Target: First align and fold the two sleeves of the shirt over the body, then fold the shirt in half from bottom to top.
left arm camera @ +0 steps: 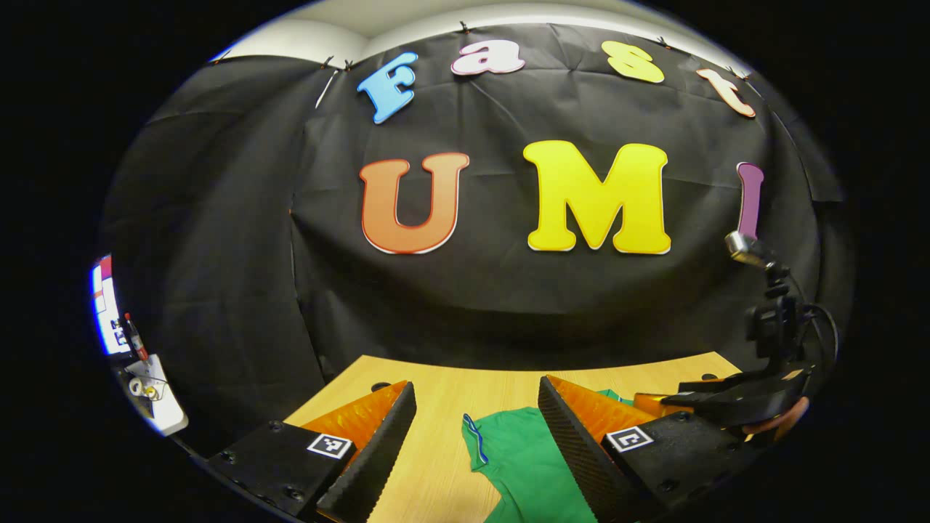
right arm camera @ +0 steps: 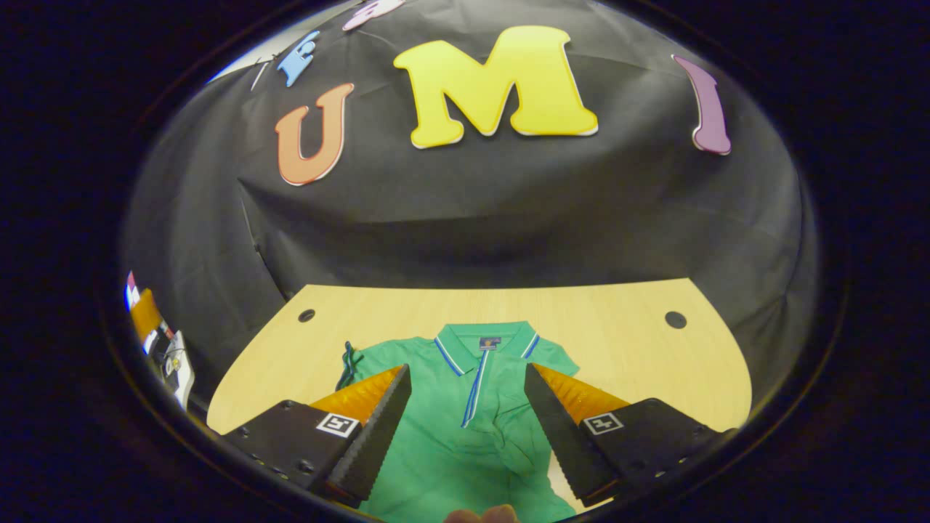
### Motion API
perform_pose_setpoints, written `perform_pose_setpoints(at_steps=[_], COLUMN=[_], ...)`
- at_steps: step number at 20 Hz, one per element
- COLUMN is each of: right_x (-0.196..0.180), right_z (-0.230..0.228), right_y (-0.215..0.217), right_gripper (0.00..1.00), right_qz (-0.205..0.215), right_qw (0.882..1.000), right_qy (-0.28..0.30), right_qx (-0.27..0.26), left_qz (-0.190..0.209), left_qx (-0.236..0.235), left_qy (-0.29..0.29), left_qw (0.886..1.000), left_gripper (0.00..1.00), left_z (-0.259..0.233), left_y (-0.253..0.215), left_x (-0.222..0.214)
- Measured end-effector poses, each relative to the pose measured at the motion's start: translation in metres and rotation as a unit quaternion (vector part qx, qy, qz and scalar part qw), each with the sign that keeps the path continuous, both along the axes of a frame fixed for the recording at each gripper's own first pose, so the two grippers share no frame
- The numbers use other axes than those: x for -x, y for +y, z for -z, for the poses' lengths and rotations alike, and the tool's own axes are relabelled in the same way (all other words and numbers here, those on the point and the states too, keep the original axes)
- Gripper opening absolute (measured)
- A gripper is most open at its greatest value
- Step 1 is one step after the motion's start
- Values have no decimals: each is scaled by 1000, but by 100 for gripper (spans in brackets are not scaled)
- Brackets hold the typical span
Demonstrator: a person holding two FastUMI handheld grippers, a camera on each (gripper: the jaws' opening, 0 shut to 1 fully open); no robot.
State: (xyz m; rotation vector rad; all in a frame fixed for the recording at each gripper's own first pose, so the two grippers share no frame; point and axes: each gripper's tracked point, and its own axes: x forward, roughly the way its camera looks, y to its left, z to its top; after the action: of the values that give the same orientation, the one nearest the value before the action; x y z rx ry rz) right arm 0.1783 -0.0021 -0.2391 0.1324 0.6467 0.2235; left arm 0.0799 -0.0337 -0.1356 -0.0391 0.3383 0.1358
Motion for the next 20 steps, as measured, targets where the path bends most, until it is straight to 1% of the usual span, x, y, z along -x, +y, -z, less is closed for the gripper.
perform_pose_setpoints(at_steps=[2,5,6,10,12,14,16,17,18,19,20], right_x=[15,38,44,62,67,70,74,75,76,76,75], right_z=[-23,-48,-52,-63,-66,-66,-60,-56,-53,-51,-48], right_y=[-8,-19,-22,-34,-43,-50,-55,-57,-58,-59,-60], right_gripper=[96,96,96,96,96,96,96,92,92,96,96], right_qz=[9,8,8,9,10,12,13,12,12,13,14], right_qw=[1000,1000,999,1000,999,999,999,1000,1000,1000,1000], right_qy=[-13,-28,-31,-23,-24,-22,-12,-6,-1,4,7], right_qx=[-5,2,6,12,20,24,27,28,26,24,22], left_qz=[0,17,24,18,22,24,28,28,30,33,37], left_qx=[5,23,33,65,69,61,59,60,61,61,62], left_qy=[33,92,119,202,235,269,293,304,313,322,329], left_qw=[999,995,992,977,969,961,954,950,947,944,942], left_gripper=[100,100,100,100,100,100,100,100,100,100,100], left_z=[27,72,91,166,197,230,251,258,265,272,277], left_y=[6,2,-2,0,-2,4,9,12,15,17,18], left_x=[-8,-31,-36,-52,-60,-66,-69,-70,-70,-71,-70])
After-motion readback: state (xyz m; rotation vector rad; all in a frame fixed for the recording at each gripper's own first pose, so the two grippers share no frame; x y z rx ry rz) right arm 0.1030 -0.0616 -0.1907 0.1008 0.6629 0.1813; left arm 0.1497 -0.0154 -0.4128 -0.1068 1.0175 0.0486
